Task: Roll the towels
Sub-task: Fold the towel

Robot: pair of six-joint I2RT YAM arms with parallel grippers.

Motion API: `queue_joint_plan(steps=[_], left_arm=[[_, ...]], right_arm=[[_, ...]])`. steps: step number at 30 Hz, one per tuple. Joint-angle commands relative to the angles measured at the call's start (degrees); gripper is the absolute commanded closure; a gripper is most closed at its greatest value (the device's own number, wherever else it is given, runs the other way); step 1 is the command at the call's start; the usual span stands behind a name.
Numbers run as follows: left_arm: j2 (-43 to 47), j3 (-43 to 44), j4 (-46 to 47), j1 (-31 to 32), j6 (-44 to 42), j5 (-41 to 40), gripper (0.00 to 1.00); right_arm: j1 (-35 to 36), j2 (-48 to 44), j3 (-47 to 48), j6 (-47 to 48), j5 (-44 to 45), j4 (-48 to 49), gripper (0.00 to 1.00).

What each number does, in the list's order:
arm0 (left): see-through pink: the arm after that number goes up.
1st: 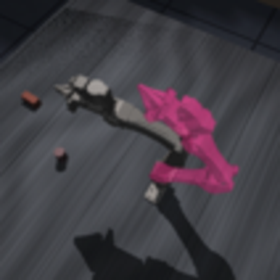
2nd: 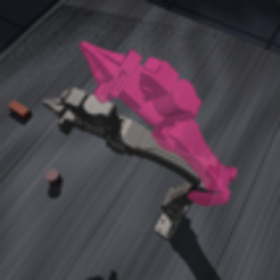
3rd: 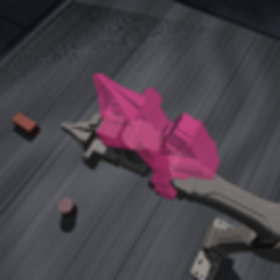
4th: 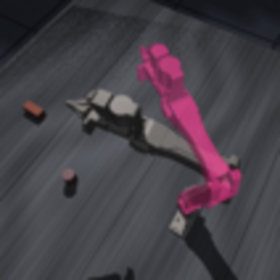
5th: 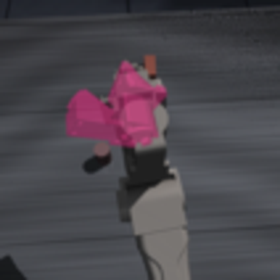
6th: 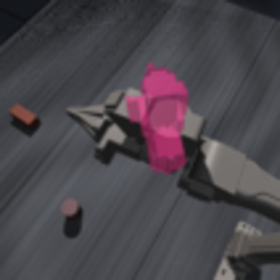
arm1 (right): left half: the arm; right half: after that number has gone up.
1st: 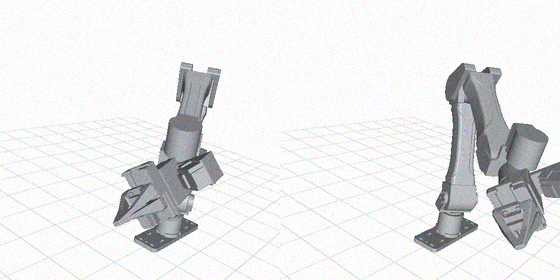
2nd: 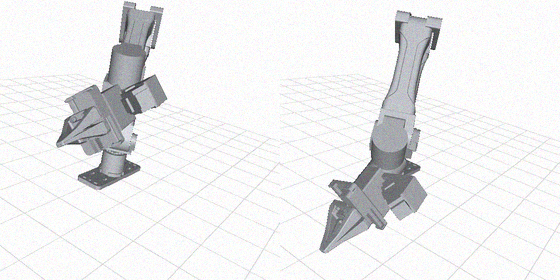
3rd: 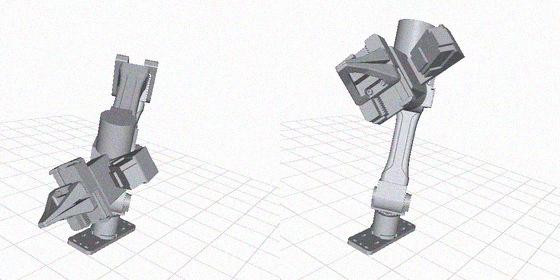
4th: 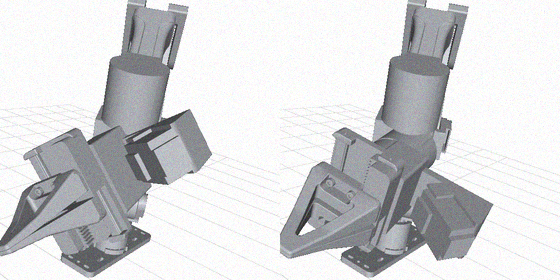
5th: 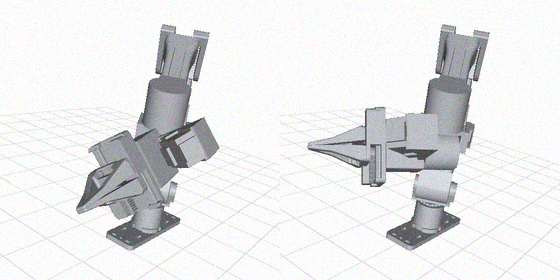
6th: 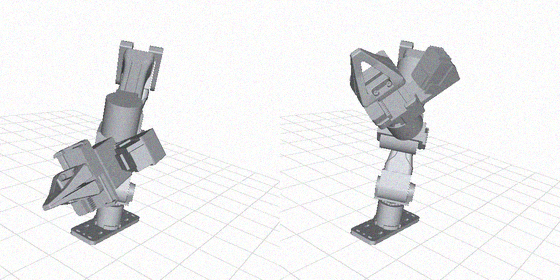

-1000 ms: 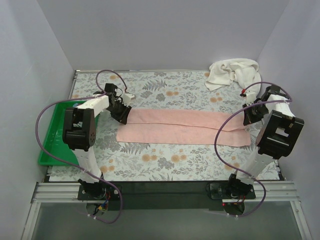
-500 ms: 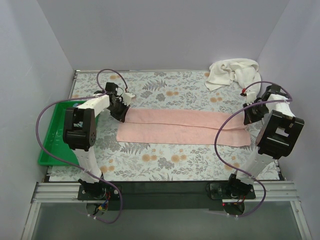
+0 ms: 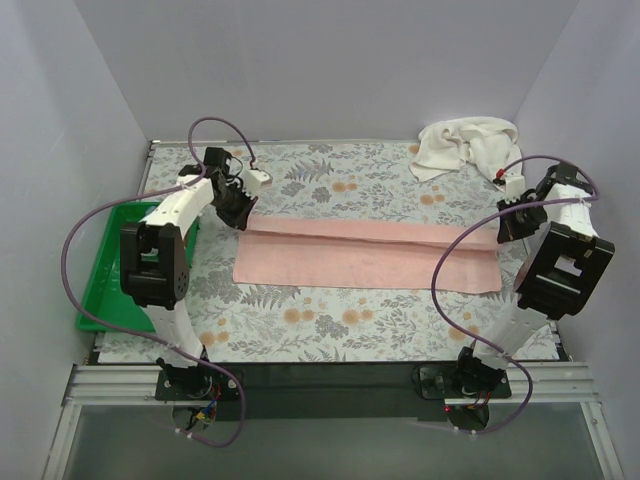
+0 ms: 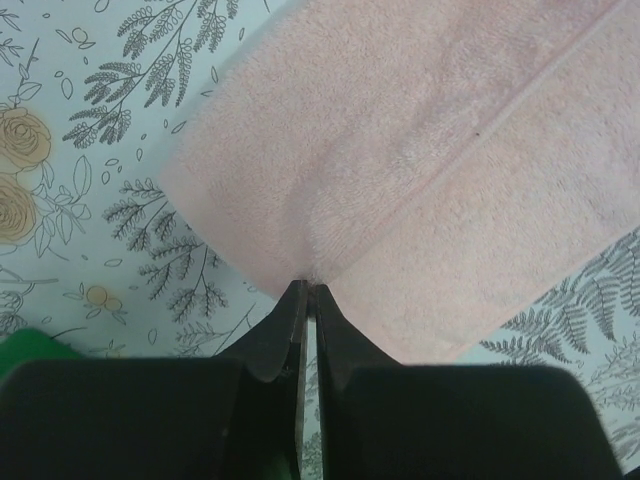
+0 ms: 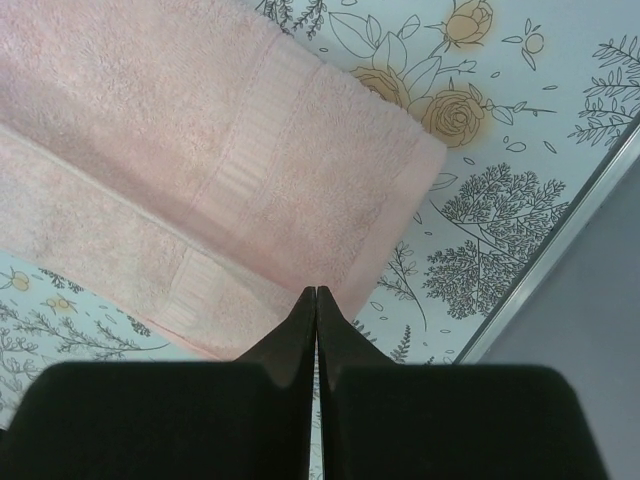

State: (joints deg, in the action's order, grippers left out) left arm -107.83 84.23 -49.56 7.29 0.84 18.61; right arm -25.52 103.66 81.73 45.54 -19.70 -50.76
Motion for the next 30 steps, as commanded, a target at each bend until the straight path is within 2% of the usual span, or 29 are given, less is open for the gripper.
queue_joint_plan(steps=[1, 7, 18, 24, 30], left_arm=[[6.9, -0.1, -5.1, -0.1, -4.6, 0.6, 1.0], [11.1, -5.3, -9.0, -0.7, -9.7, 0.9, 1.0], [10.6, -16.1, -4.2, -0.8, -12.5, -1.1, 1.0], [9.6, -15.5, -3.8, -0.8, -11.4, -0.5, 1.0], [10.4, -9.1, -8.5, -0.8, -11.8, 0.0, 1.0]], right_arm=[[-0.8, -2.7, 0.0, 2.9, -0.5, -2.1, 0.99], [-1.8, -4.7, -3.7, 5.5, 1.0, -2.1, 0.99], [-2.6, -3.7, -10.8, 7.6, 2.3, -0.7, 0.99], [-2.6, -3.5, -10.2, 6.9, 2.0, -0.9, 0.99], [-2.7, -5.6, -6.9, 7.4, 1.7, -3.3, 0.99]])
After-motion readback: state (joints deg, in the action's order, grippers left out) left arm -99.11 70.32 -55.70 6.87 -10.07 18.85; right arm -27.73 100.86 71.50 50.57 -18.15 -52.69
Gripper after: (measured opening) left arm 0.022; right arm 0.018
